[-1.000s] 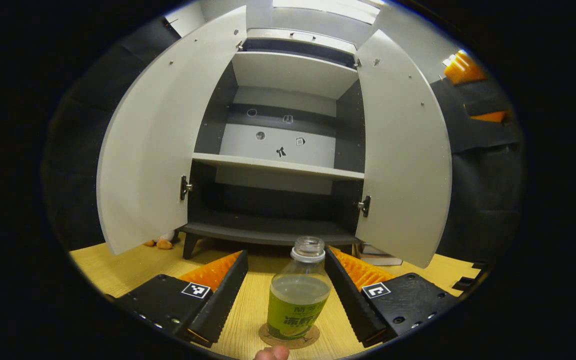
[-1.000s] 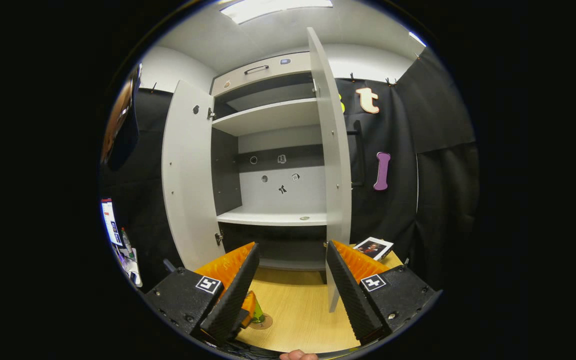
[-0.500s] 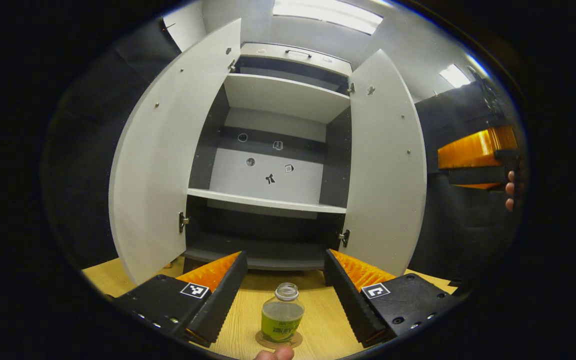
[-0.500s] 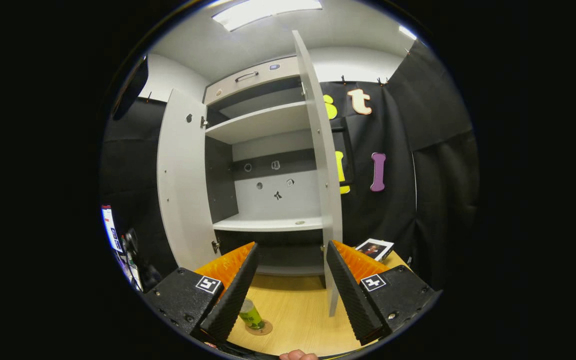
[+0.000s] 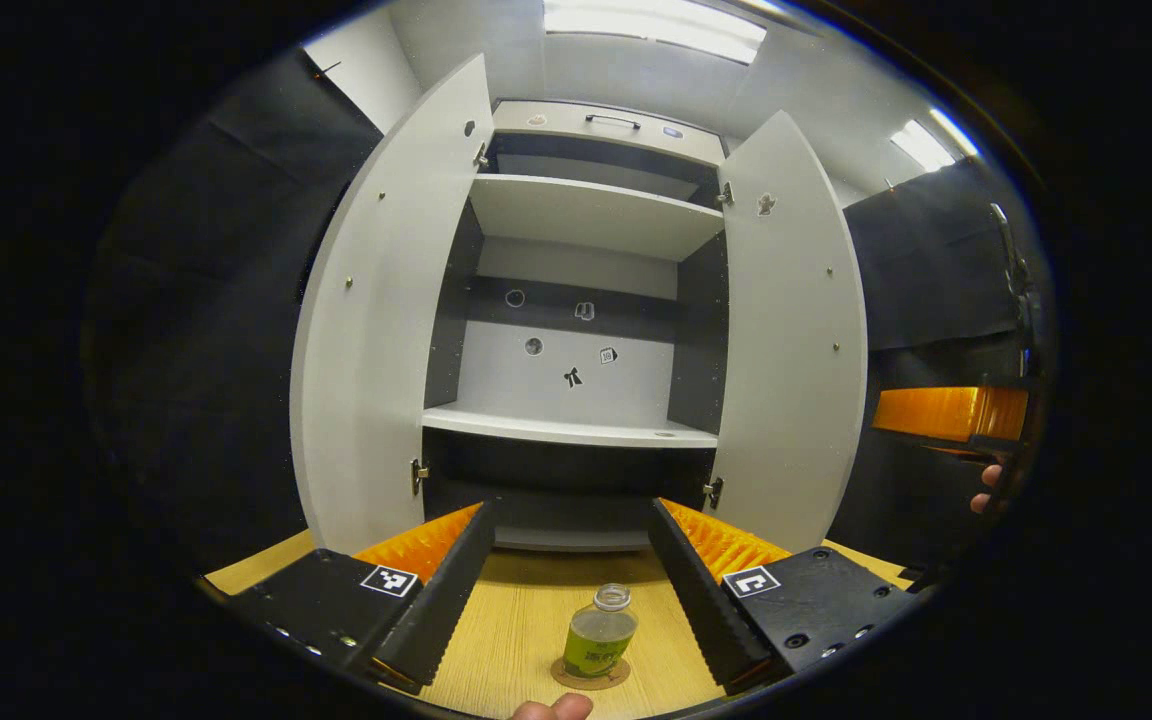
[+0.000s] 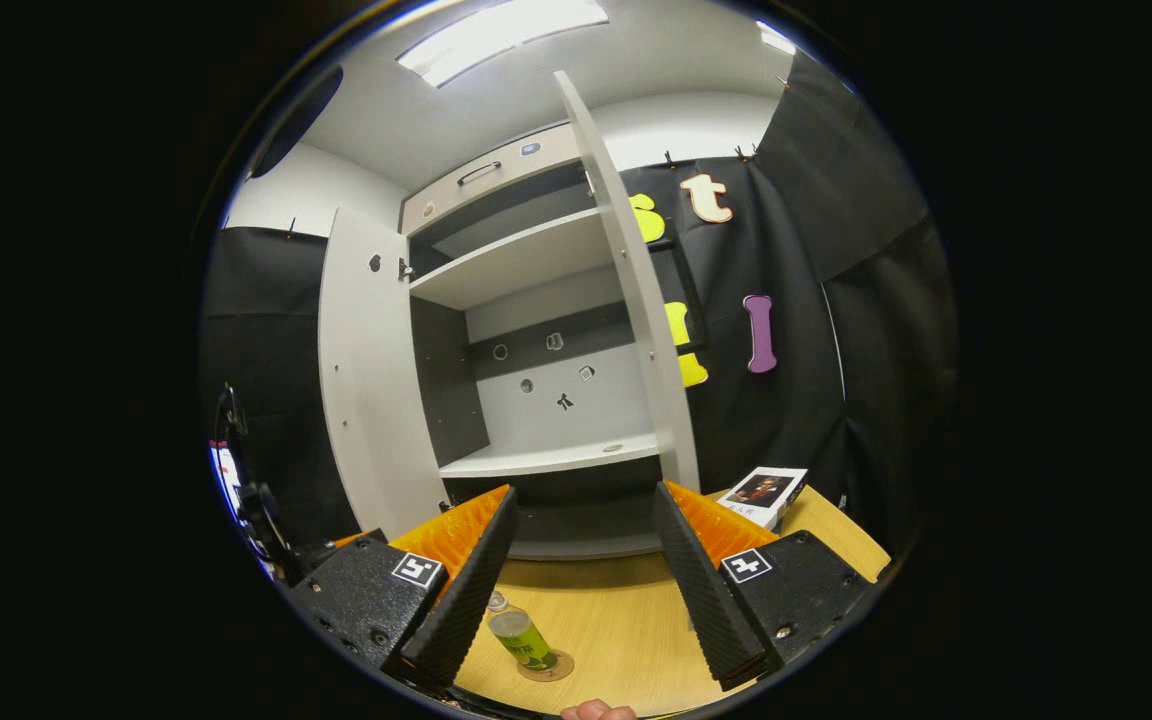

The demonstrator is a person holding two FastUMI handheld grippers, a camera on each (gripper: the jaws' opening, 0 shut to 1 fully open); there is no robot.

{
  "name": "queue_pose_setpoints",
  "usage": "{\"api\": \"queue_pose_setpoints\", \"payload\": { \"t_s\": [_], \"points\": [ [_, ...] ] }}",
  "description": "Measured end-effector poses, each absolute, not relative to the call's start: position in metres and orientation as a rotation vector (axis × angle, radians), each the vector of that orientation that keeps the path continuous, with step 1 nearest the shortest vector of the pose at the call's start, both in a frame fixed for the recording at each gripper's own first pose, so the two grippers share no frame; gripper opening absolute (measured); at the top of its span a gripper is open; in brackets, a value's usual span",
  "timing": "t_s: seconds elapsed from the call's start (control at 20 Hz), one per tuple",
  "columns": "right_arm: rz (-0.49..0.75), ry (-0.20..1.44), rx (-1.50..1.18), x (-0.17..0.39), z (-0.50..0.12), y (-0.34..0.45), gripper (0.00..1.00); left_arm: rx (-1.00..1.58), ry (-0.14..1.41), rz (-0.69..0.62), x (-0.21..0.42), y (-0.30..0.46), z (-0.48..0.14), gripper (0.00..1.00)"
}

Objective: Grasp the bottle in the cabinet with the left hand and place it on the coaster, then close the right door with the right hand and the left door with the left hand.

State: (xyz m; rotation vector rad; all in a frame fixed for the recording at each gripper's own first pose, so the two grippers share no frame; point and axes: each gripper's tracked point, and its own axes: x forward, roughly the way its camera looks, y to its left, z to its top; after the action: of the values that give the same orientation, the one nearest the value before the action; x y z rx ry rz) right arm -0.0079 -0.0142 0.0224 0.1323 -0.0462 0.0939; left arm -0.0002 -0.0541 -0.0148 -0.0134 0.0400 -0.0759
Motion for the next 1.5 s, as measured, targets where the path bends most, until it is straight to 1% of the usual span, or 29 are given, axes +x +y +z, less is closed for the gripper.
{"api": "queue_pose_setpoints", "payload": {
  "t_s": [0.15,0.45,0.5,0.55,0.6,0.7,0.8,0.85,0.9,1.05,1.25,1.35,1.4,1.45,1.5],
  "points": [
    [0.074,-0.086,0.105,-0.013,0.046,-0.032,0.83,-0.007,0.009,-0.061,-0.005,-0.051,-0.006,0.95],
    [0.024,-0.243,0.050,-0.006,0.135,-0.079,0.83,0.041,-0.016,-0.060,-0.016,-0.054,-0.002,0.95],
    [-0.008,-0.261,0.026,-0.002,0.146,-0.092,0.83,0.036,-0.014,-0.061,-0.018,-0.054,-0.003,0.95],
    [-0.054,-0.290,0.002,0.001,0.158,-0.106,0.83,0.028,-0.012,-0.063,-0.020,-0.055,-0.003,0.99],
    [-0.109,-0.323,-0.009,0.006,0.171,-0.122,0.83,0.019,-0.010,-0.064,-0.020,-0.054,-0.004,0.95],
    [-0.183,-0.358,0.008,0.018,0.186,-0.142,0.83,0.007,-0.009,-0.057,-0.021,-0.051,-0.005,0.95],
    [-0.194,-0.353,0.046,0.036,0.193,-0.154,0.83,-0.005,-0.002,-0.052,-0.023,-0.049,-0.006,0.95],
    [-0.186,-0.337,0.066,0.046,0.194,-0.159,0.83,-0.009,0.002,-0.051,-0.024,-0.048,-0.007,0.99],
    [-0.171,-0.320,0.088,0.057,0.195,-0.162,0.83,-0.009,0.007,-0.045,-0.023,-0.046,-0.008,0.95],
    [-0.162,-0.274,0.146,0.081,0.193,-0.177,0.83,-0.014,0.011,-0.012,-0.025,-0.037,-0.012,0.95],
    [-0.178,-0.246,0.187,0.093,0.184,-0.185,0.83,-0.048,0.033,0.008,-0.026,-0.030,-0.021,0.95],
    [-0.153,-0.233,0.181,0.096,0.179,-0.174,0.83,-0.051,0.046,0.015,-0.025,-0.026,-0.027,0.95],
    [-0.169,-0.224,0.171,0.097,0.175,-0.179,0.83,-0.046,0.045,0.019,-0.024,-0.024,-0.026,0.95],
    [-0.176,-0.234,0.161,0.094,0.177,-0.180,0.82,-0.039,0.041,0.026,-0.024,-0.022,-0.025,1.00],
    [-0.178,-0.242,0.149,0.096,0.180,-0.181,0.82,-0.032,0.033,0.031,-0.024,-0.019,-0.023,1.00]
  ]
}}
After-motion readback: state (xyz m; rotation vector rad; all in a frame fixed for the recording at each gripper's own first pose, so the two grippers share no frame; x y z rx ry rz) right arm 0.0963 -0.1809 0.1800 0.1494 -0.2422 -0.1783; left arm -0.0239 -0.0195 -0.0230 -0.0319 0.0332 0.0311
